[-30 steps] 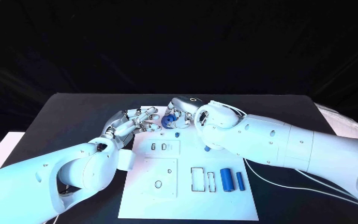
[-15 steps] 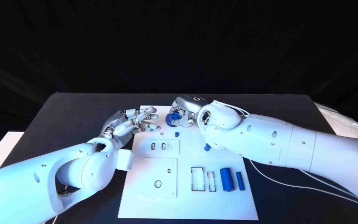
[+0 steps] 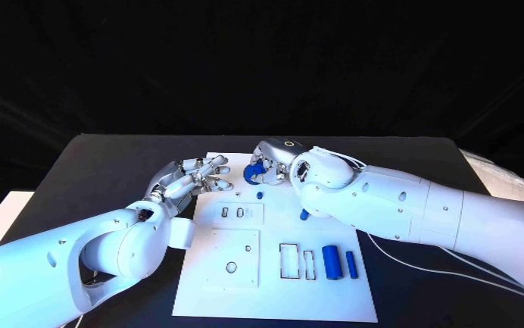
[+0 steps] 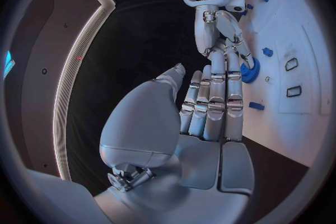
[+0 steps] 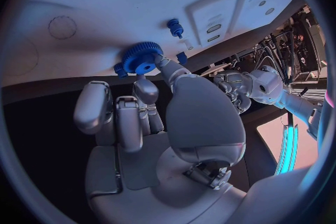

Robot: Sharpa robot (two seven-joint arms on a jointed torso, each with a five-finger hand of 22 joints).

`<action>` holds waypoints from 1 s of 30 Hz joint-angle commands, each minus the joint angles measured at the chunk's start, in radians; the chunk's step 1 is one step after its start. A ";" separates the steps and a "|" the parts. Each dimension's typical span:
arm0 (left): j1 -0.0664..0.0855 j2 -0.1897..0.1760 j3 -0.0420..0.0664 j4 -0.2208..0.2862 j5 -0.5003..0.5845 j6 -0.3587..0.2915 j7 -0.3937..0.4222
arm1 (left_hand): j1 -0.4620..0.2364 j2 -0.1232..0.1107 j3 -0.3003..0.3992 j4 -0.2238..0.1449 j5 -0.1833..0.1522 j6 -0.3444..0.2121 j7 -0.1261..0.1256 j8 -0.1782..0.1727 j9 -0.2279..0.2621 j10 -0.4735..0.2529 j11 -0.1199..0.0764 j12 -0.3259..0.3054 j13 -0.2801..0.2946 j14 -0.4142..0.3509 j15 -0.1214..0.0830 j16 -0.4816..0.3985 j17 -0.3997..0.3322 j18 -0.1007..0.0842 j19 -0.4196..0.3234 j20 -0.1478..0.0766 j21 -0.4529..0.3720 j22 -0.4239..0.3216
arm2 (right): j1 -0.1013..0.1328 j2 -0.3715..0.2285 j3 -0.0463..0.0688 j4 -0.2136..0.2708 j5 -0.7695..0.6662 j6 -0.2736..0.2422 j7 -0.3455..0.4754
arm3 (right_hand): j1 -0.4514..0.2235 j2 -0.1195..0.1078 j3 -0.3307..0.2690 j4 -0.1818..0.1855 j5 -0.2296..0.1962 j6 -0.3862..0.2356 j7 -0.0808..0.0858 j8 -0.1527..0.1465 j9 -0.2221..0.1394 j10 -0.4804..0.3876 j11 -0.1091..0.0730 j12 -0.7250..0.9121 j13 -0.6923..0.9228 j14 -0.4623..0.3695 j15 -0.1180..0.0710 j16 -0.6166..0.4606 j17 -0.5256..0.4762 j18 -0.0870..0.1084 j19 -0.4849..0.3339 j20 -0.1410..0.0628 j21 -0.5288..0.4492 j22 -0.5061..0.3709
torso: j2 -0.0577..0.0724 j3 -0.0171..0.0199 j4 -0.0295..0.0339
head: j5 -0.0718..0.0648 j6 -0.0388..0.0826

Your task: Assemble the parts on the task board

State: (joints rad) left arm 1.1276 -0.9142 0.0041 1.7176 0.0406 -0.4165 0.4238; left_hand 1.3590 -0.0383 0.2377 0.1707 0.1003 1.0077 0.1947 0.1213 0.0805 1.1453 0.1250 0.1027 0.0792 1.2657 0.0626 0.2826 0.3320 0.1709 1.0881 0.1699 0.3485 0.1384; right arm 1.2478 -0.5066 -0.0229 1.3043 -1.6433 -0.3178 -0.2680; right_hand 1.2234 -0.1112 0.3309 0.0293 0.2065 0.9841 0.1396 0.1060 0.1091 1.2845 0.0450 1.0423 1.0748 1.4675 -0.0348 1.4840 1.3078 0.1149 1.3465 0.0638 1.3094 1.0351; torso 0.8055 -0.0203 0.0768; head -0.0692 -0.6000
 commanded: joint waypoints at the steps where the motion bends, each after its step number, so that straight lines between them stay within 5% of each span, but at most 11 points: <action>1: 0.001 0.002 0.001 0.001 0.002 0.023 0.005 | 0.002 0.009 -0.001 -0.006 0.003 -0.002 0.001 -0.002 0.001 -0.005 0.005 -0.005 -0.001 -0.006 0.000 0.007 0.001 0.011 0.003 0.000 0.005 0.002 | -0.002 0.000 -0.001 -0.003 0.013 0.021 0.005 | -0.019 -0.020 -0.040 0.011 -0.026 -0.082 0.017 -0.044 -0.032 -0.017 0.020 -0.020 -0.016 0.073 0.019 0.007 0.109 -0.014 0.000 0.018 0.000 -0.003 | 0.000 -0.0017 0.0012 | -0.002 0.000; 7: 0.001 0.002 0.001 0.000 0.002 0.024 0.003 | 0.002 0.009 -0.001 -0.006 0.003 -0.002 0.001 -0.002 0.001 -0.005 0.005 -0.005 -0.001 -0.006 0.000 0.007 0.001 0.011 0.003 0.000 0.005 0.002 | -0.002 -0.003 -0.001 -0.004 0.039 0.031 0.009 | -0.075 -0.013 -0.121 0.079 0.022 -0.090 0.024 -0.036 -0.036 -0.024 0.028 -0.020 -0.014 0.073 0.029 0.009 0.112 -0.012 -0.002 0.031 0.001 -0.003 | 0.001 -0.0022 0.0030 | -0.005 -0.001; 11: 0.001 0.002 0.001 -0.002 0.002 0.024 0.002 | 0.002 0.009 -0.001 -0.006 0.003 -0.002 0.001 -0.002 0.001 -0.005 0.005 -0.005 -0.001 -0.006 0.000 0.007 0.001 0.011 0.003 0.000 0.005 0.002 | -0.002 -0.007 -0.001 -0.007 0.062 0.045 0.010 | -0.092 0.009 -0.149 0.118 0.095 -0.061 0.017 -0.027 -0.033 -0.024 0.023 -0.015 -0.009 0.073 0.025 0.009 0.113 -0.011 -0.001 0.029 0.003 -0.002 | 0.001 -0.0023 0.0034 | -0.005 -0.001; 22: 0.001 0.005 0.001 -0.005 0.002 0.025 0.002 | -0.001 0.009 -0.001 -0.006 0.002 -0.002 0.002 -0.003 0.001 -0.005 0.005 -0.007 -0.001 -0.008 0.001 0.008 0.006 0.011 0.003 0.000 0.006 0.002 | -0.002 -0.013 -0.001 -0.016 0.097 0.046 -0.001 | -0.089 0.029 -0.160 0.138 0.123 -0.042 0.011 -0.023 -0.032 -0.017 0.018 -0.002 0.004 0.074 0.021 0.010 0.115 -0.012 0.000 0.026 0.006 0.003 | 0.002 -0.0019 0.0057 | -0.010 -0.001; 30: 0.001 0.002 0.001 -0.006 0.002 0.024 0.000 | -0.001 0.009 -0.001 -0.006 0.002 -0.002 0.002 -0.003 0.001 -0.005 0.005 -0.007 -0.001 -0.008 0.001 0.008 0.006 0.011 0.003 0.000 0.006 0.002 | -0.004 -0.031 -0.001 -0.005 0.111 -0.081 0.048 | -0.058 0.026 -0.162 0.129 0.162 -0.053 0.014 -0.035 -0.037 -0.013 0.019 0.010 0.016 0.074 0.021 0.011 0.116 -0.014 0.003 0.025 0.010 0.009 | 0.002 -0.0022 0.0059 | -0.012 0.001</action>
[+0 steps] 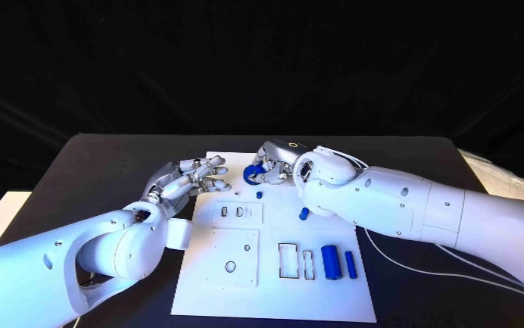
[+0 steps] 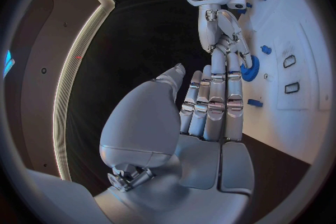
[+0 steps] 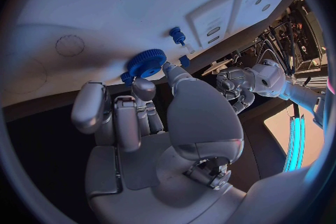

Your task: Assemble the parts on the task board

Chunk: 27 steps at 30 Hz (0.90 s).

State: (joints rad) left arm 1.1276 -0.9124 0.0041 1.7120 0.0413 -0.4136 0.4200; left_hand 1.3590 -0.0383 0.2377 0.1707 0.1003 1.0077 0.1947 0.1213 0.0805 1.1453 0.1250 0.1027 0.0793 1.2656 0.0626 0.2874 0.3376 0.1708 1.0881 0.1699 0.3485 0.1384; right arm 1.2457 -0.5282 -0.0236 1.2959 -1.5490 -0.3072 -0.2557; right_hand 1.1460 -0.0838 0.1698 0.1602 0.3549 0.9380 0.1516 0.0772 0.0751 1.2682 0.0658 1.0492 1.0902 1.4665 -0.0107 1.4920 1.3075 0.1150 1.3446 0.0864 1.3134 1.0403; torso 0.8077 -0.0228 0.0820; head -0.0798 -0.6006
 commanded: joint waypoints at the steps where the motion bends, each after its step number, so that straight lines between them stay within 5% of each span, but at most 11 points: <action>1: 0.001 0.001 0.001 0.000 0.001 0.021 0.004 | -0.001 0.009 -0.001 -0.006 0.002 -0.002 0.002 -0.003 0.001 -0.005 0.005 -0.007 -0.001 -0.008 0.001 0.003 0.001 0.011 0.003 0.000 0.006 0.002 | -0.003 -0.013 0.000 0.006 0.022 -0.109 0.050 | 0.024 -0.002 -0.001 -0.005 0.019 -0.008 0.003 -0.007 -0.004 0.003 -0.001 0.002 0.001 0.075 -0.003 0.003 0.116 -0.014 0.005 0.002 0.006 0.005 | -0.001 0.0007 0.0004 | -0.002 0.003; 7: 0.001 -0.002 0.001 -0.003 0.001 0.020 0.004 | -0.001 0.009 -0.001 -0.006 0.002 -0.002 0.002 -0.003 0.001 -0.005 0.005 -0.007 -0.001 -0.008 0.001 0.003 0.001 0.011 0.003 0.000 0.006 0.002 | -0.005 -0.049 0.002 0.030 0.105 -0.187 0.202 | 0.061 0.001 0.006 -0.023 0.031 -0.015 0.005 -0.012 -0.006 0.002 0.000 0.006 0.007 0.073 -0.002 -0.003 0.106 -0.014 0.003 0.003 0.006 0.003 | 0.000 0.0013 -0.0008 | -0.005 0.009; 13: 0.001 -0.001 0.000 -0.008 0.001 0.021 0.005 | -0.001 0.009 0.000 -0.006 0.002 -0.003 0.002 -0.004 0.001 -0.005 0.005 -0.007 -0.001 -0.009 0.001 0.003 0.002 0.011 0.003 0.000 0.006 0.002 | -0.006 -0.107 0.007 0.068 0.215 -0.206 0.338 | 0.081 0.004 0.011 -0.034 0.023 -0.016 0.006 -0.011 -0.006 0.006 0.000 0.016 0.017 0.072 -0.002 -0.003 0.107 -0.015 0.003 0.004 0.007 0.007 | -0.004 0.0029 -0.0031 | -0.006 0.010; 20: -0.001 0.003 0.000 -0.021 0.001 0.023 0.006 | -0.001 0.009 0.000 -0.007 0.002 -0.003 0.002 -0.004 0.001 -0.005 0.005 -0.007 -0.001 -0.009 0.001 0.003 0.003 0.011 0.003 0.000 0.006 0.002 | 0.001 -0.243 0.014 0.127 0.330 -0.098 0.390 | 0.133 0.001 0.025 -0.071 0.011 -0.004 0.004 -0.007 -0.004 0.000 -0.002 0.009 0.014 0.074 -0.003 0.000 0.115 -0.016 0.004 0.003 0.011 0.014 | -0.016 0.0109 -0.0138 | -0.008 0.009; 27: -0.005 0.008 -0.001 -0.029 0.001 0.027 0.007 | 0.000 0.009 0.000 -0.008 0.002 -0.003 0.002 -0.004 0.001 -0.006 0.005 -0.008 -0.001 -0.009 0.001 0.003 0.004 0.011 0.003 0.000 0.006 0.002 | 0.004 -0.356 0.015 0.134 0.364 -0.035 0.419 | 0.173 -0.006 0.035 -0.102 -0.018 0.006 0.003 -0.006 -0.004 -0.009 -0.004 -0.009 -0.001 0.074 -0.005 0.001 0.116 -0.016 0.004 0.001 0.012 0.015 | -0.024 0.0187 -0.0227 | -0.013 0.010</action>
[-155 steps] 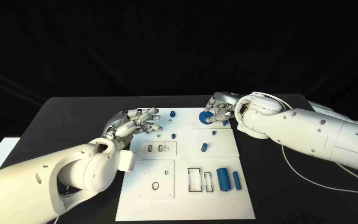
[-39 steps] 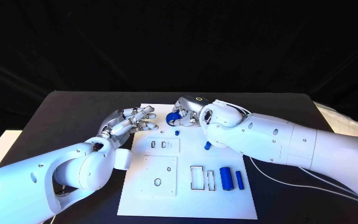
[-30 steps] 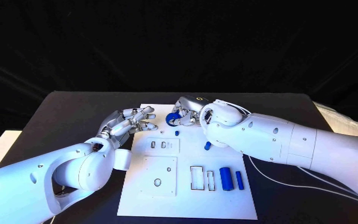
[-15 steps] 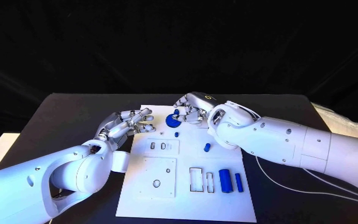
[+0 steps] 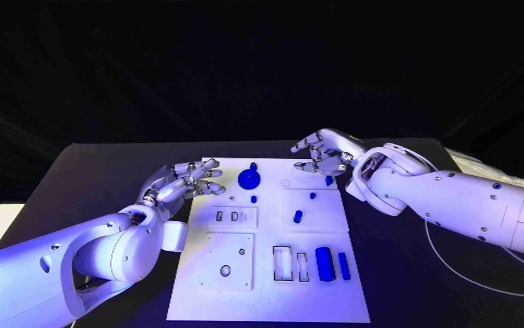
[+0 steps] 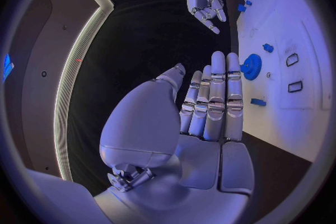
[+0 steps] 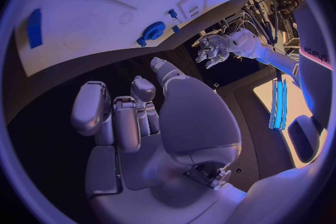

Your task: Assemble the parts on the task board

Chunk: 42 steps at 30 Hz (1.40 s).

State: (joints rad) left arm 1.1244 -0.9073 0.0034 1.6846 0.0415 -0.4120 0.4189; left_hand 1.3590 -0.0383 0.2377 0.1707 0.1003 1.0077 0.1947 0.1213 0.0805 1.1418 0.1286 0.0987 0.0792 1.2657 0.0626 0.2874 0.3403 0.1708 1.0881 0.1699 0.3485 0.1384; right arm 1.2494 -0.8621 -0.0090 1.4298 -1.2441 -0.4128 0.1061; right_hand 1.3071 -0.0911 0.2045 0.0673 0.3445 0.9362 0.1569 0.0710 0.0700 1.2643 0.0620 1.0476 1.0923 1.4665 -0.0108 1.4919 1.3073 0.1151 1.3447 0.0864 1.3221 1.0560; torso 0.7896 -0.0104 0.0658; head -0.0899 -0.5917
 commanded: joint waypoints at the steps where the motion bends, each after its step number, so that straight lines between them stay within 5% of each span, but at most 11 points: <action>1: -0.003 0.004 0.000 -0.002 0.001 0.026 0.008 | 0.000 0.009 0.000 -0.008 0.002 -0.003 0.002 -0.004 0.001 -0.002 0.002 -0.004 -0.001 -0.009 0.001 0.003 0.001 0.011 0.003 0.000 0.006 0.002 | 0.000 -0.036 0.000 -0.004 0.063 0.072 0.062 | 0.014 0.000 0.000 -0.011 -0.008 0.008 -0.003 0.000 0.001 -0.006 0.000 -0.009 -0.004 0.074 -0.005 0.001 0.116 -0.016 0.004 0.001 0.003 -0.001 | -0.007 0.0077 -0.0075 | -0.003 0.001; 11: -0.008 0.012 -0.002 -0.009 0.001 0.031 0.009 | 0.001 0.009 0.001 -0.009 0.003 -0.004 0.002 -0.004 0.001 -0.002 0.002 -0.004 -0.001 -0.010 0.001 0.003 0.002 0.011 0.002 0.000 0.006 0.002 | -0.018 -0.087 -0.002 -0.064 0.085 0.072 0.078 | 0.022 -0.007 0.000 -0.019 -0.013 0.006 -0.002 -0.002 0.000 -0.010 0.000 -0.017 -0.011 0.074 -0.005 0.001 0.116 -0.016 0.003 0.001 0.003 -0.002 | -0.013 0.0175 -0.0152 | -0.017 0.001; 18: -0.011 0.015 -0.002 -0.012 0.001 0.033 0.009 | 0.001 0.009 0.001 -0.009 0.003 -0.004 0.002 -0.004 0.001 -0.002 0.002 -0.004 -0.001 -0.010 0.001 0.003 0.002 0.011 0.002 0.000 0.006 0.002 | -0.062 -0.080 -0.003 -0.104 0.087 0.072 0.085 | 0.024 -0.010 0.000 -0.022 -0.017 0.003 -0.002 -0.003 0.000 -0.012 0.000 -0.022 -0.014 0.074 -0.005 0.000 0.115 -0.015 0.002 0.001 0.001 -0.004 | -0.011 0.0152 -0.0114 | -0.021 -0.002; 23: -0.012 0.014 -0.002 -0.015 0.001 0.034 0.008 | 0.001 0.009 0.001 -0.009 0.003 -0.004 0.002 -0.004 0.001 -0.002 0.002 -0.004 -0.001 -0.010 0.001 0.003 0.002 0.011 0.002 0.000 0.006 0.002 | -0.078 -0.074 -0.003 -0.116 0.087 0.075 0.090 | 0.024 -0.013 -0.003 -0.024 -0.023 0.000 -0.001 -0.005 -0.001 -0.014 0.001 -0.025 -0.017 0.073 -0.004 0.000 0.115 -0.015 0.000 0.001 0.000 -0.007 | -0.010 0.0181 -0.0112 | -0.022 -0.004; 42: -0.014 0.015 -0.003 -0.022 0.001 0.035 0.008 | 0.001 0.009 0.001 -0.009 0.003 -0.004 0.002 -0.004 0.001 -0.002 0.002 -0.004 -0.001 -0.010 0.001 0.003 0.002 0.011 0.002 0.000 0.006 0.002 | -0.088 -0.079 -0.003 -0.125 0.087 0.089 0.099 | 0.018 -0.018 -0.009 -0.022 -0.030 -0.003 -0.001 -0.005 -0.001 -0.013 0.002 -0.027 -0.019 0.073 -0.003 0.000 0.115 -0.015 0.000 0.002 0.000 -0.008 | -0.011 0.0158 -0.0095 | -0.025 -0.010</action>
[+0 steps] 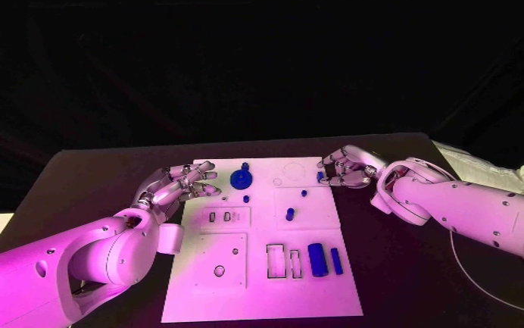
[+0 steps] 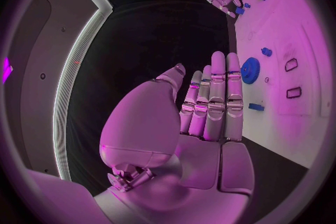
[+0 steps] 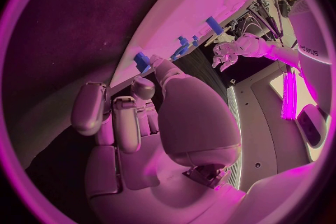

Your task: Assemble the parts on the task board

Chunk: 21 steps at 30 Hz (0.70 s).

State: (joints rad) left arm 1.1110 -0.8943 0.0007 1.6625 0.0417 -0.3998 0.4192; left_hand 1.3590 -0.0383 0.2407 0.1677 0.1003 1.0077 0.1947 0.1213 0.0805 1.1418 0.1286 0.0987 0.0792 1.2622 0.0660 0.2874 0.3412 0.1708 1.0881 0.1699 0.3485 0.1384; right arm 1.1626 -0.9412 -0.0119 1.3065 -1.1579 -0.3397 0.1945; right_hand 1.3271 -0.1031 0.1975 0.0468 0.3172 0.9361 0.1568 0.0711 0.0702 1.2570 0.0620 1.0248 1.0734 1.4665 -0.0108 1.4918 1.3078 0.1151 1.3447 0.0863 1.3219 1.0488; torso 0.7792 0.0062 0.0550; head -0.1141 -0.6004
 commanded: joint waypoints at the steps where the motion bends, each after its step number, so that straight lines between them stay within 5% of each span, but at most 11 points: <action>1: 0.000 0.002 0.000 0.000 0.001 0.022 0.007 | 0.001 0.009 -0.002 -0.006 0.003 -0.004 0.002 -0.004 0.001 -0.002 0.002 -0.004 -0.001 -0.007 -0.003 0.003 0.001 0.011 0.002 0.000 0.006 0.002 | -0.001 0.001 0.000 -0.002 0.001 0.016 0.010 | -0.002 -0.006 -0.002 -0.002 -0.003 -0.003 -0.001 -0.005 -0.002 -0.006 0.002 -0.004 0.001 0.073 -0.003 0.000 0.115 -0.015 0.000 0.002 0.000 0.000 | 0.000 -0.0008 0.0013 | -0.001 -0.002; 21: 0.000 0.001 0.000 0.000 0.001 0.023 0.006 | 0.001 0.009 -0.002 -0.006 0.003 -0.004 0.002 -0.004 0.001 -0.002 0.002 -0.004 -0.001 -0.007 -0.003 0.003 0.001 0.011 0.002 0.000 0.006 0.002 | -0.011 0.031 0.000 -0.030 -0.009 0.041 -0.001 | 0.017 0.023 0.018 -0.016 -0.059 0.050 -0.010 0.020 0.007 0.009 -0.007 0.010 0.013 0.074 -0.010 0.000 0.118 -0.015 0.003 -0.002 0.004 0.005 | 0.000 -0.0022 0.0013 | 0.001 -0.007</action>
State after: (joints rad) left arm 1.1106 -0.8947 0.0005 1.6618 0.0418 -0.3984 0.4189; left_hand 1.3590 -0.0383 0.2407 0.1677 0.1003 1.0077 0.1947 0.1213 0.0805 1.1418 0.1286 0.0987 0.0792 1.2622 0.0660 0.2874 0.3410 0.1709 1.0881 0.1699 0.3485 0.1384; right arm 1.1525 -0.9116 -0.0119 1.2768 -1.1583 -0.3190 0.1937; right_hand 1.3442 -0.0859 0.2115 0.0329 0.2626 0.9778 0.1446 0.0886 0.0758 1.2638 0.0578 1.0310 1.0854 1.4663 -0.0110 1.4918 1.3076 0.1150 1.3447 0.0863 1.3212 1.0522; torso 0.7789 0.0041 0.0565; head -0.1129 -0.6075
